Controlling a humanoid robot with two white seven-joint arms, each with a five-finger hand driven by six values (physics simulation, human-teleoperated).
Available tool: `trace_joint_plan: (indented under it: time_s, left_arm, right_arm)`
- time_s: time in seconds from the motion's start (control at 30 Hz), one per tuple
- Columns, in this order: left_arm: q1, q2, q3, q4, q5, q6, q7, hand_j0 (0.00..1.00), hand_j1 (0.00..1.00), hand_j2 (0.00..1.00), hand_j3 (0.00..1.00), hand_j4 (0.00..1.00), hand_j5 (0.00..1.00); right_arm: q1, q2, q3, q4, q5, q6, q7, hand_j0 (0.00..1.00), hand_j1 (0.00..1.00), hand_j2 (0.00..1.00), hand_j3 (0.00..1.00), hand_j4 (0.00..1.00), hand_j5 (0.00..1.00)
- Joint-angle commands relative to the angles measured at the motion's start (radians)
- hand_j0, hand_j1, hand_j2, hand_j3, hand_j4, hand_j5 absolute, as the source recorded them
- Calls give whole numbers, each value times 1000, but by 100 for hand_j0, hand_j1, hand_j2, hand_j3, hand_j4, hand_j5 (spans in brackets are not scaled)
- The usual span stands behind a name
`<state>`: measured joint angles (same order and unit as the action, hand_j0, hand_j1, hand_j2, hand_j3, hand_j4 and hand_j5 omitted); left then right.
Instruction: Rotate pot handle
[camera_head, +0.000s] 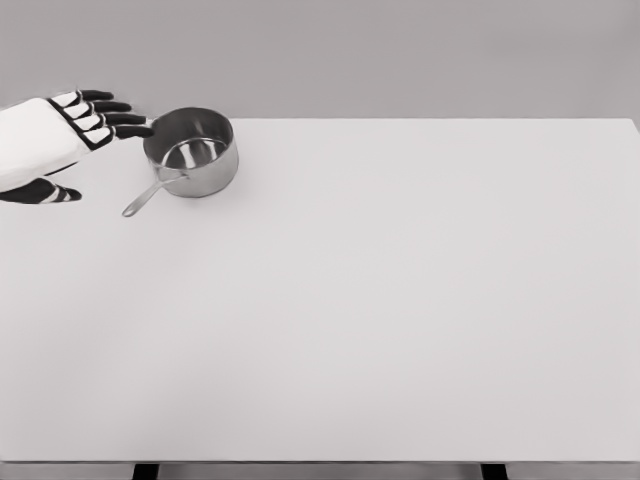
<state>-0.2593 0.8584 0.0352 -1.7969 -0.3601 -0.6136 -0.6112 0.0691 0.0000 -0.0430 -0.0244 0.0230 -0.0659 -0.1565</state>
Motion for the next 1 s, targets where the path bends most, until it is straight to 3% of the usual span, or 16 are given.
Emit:
trace_joint_plan:
  time_s: [0.0,0.03,0.07,0.13,0.23,0.3,0.43,0.6,0.63,0.67,0.73,0.83,0.9,0.97]
  left_arm:
    - [0,135,19,-4,207,3,0,100,100,100,100,100,100]
    - [70,200,3,-4,277,3,0,100,100,100,100,100,100]
    - [94,246,-14,-4,343,3,0,100,100,100,100,100,100]
    - [94,320,-112,-4,469,3,0,100,100,100,100,100,100]
    - [89,416,-130,-4,641,3,0,100,100,100,100,100,100]
    - [84,453,-153,-4,685,3,0,100,100,100,100,100,100]
    - [80,430,-156,-4,672,25,0,100,100,100,100,100,100]
    - [65,294,-158,17,529,22,0,100,100,100,100,100,100]
    - [29,208,-158,43,445,18,0,100,100,100,100,100,100]
    - [6,173,-161,63,409,18,0,100,100,100,100,100,100]
    - [-122,148,-253,125,385,15,0,100,100,100,100,100,100]
    - [-389,139,-497,289,394,3,0,100,100,100,100,100,100]
    - [-482,116,-613,356,473,3,0,100,100,100,100,100,100]
    - [-497,162,-681,289,644,3,0,100,100,100,100,100,100]
  right_arm:
    - [0,0,0,0,0,0,0,100,100,100,100,100,100]
    - [0,0,0,0,0,0,0,100,100,100,100,100,100]
    - [0,0,0,0,0,0,0,100,100,100,100,100,100]
    - [0,0,0,0,0,0,0,100,100,100,100,100,100]
    - [0,0,0,0,0,0,0,100,100,100,100,100,100]
    - [0,0,0,0,0,0,0,100,100,100,100,100,100]
    - [0,0,0,0,0,0,0,100,100,100,100,100,100]
    - [0,0,0,0,0,0,0,100,100,100,100,100,100]
    - [0,0,0,0,0,0,0,100,100,100,100,100,100]
    - [0,0,0,0,0,0,0,100,100,100,100,100,100]
    - [0,0,0,0,0,0,0,100,100,100,100,100,100]
    - [0,0,0,0,0,0,0,100,100,100,100,100,100]
    - [0,0,0,0,0,0,0,100,100,100,100,100,100]
    - [0,0,0,0,0,0,0,100,100,100,100,100,100]
